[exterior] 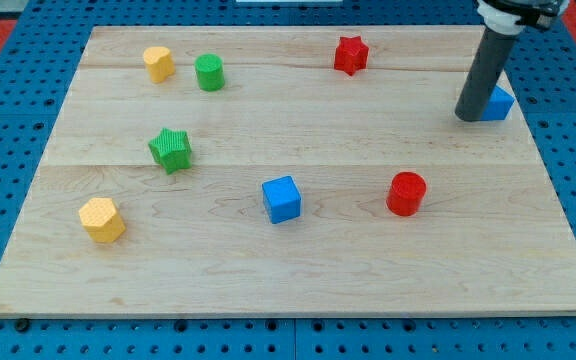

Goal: Move the red circle left to the red star

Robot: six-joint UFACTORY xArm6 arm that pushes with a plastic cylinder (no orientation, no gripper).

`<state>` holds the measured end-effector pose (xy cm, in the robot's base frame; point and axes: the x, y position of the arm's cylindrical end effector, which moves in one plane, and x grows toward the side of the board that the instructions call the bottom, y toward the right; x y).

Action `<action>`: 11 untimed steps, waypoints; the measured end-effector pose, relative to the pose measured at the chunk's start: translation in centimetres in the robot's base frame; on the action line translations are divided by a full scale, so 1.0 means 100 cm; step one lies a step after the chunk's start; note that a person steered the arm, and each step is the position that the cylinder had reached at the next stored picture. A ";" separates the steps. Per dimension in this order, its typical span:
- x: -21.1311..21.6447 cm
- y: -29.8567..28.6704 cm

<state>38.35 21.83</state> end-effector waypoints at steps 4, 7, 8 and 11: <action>0.147 -0.046; 0.077 -0.094; 0.075 -0.153; 0.011 -0.174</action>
<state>39.43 4.40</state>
